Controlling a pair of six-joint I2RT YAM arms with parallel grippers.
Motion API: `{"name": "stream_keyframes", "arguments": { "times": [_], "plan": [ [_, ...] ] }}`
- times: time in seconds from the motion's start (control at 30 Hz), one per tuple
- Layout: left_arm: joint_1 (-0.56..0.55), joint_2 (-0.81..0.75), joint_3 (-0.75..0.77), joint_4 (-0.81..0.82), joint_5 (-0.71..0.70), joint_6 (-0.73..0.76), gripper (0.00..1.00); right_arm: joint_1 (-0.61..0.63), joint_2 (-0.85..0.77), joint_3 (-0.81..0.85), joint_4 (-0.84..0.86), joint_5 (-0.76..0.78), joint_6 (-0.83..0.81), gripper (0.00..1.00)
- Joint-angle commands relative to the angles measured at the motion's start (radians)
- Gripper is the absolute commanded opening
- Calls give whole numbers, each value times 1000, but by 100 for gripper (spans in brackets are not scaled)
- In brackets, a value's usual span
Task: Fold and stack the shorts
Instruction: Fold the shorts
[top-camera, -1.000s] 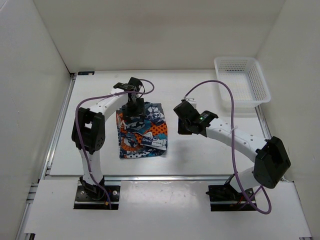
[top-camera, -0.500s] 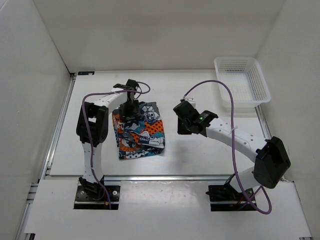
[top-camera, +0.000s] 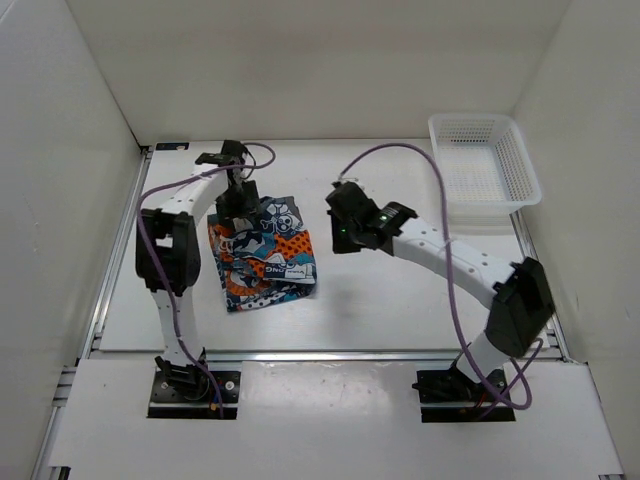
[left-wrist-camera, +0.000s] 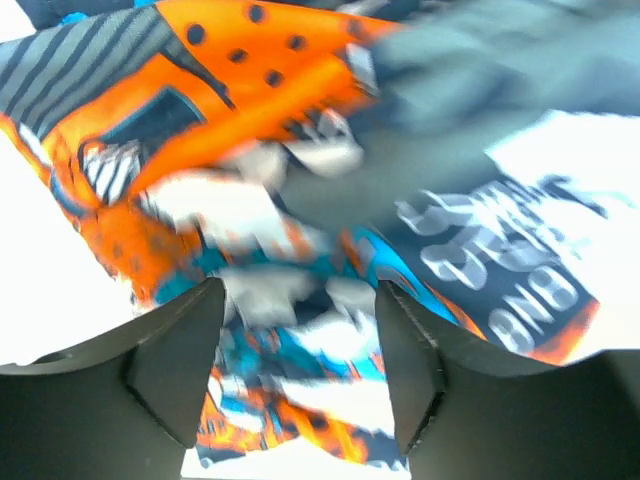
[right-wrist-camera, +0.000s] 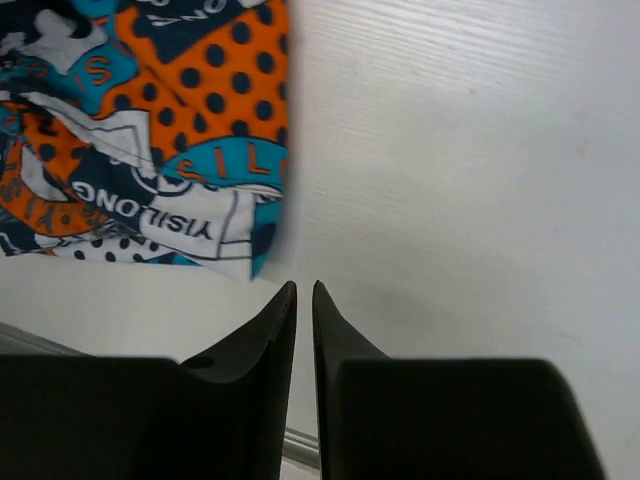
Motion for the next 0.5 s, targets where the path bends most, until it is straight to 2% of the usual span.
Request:
{"name": "stream_keyframes", "arguments": {
  "times": [0.0, 0.17, 0.2, 0.27, 0.4, 0.47],
  "plan": [
    [-1, -186, 51, -37, 85, 7, 74, 26, 124, 148, 29, -66, -78, 16],
    [54, -265, -97, 4, 123, -27, 73, 35, 311, 340, 38, -258, -141, 12],
    [54, -265, -122, 28, 132, -27, 72, 35, 373, 364, 38, -292, -153, 8],
    [77, -253, -189, 53, 132, -51, 72, 35, 425, 411, 47, -331, -153, 8],
    [103, -181, -245, 124, 132, -61, 70, 44, 523, 399, 69, -340, -112, 8],
    [103, -135, -245, 134, 105, -61, 67, 44, 554, 367, 69, -288, -63, 2]
  ]
}}
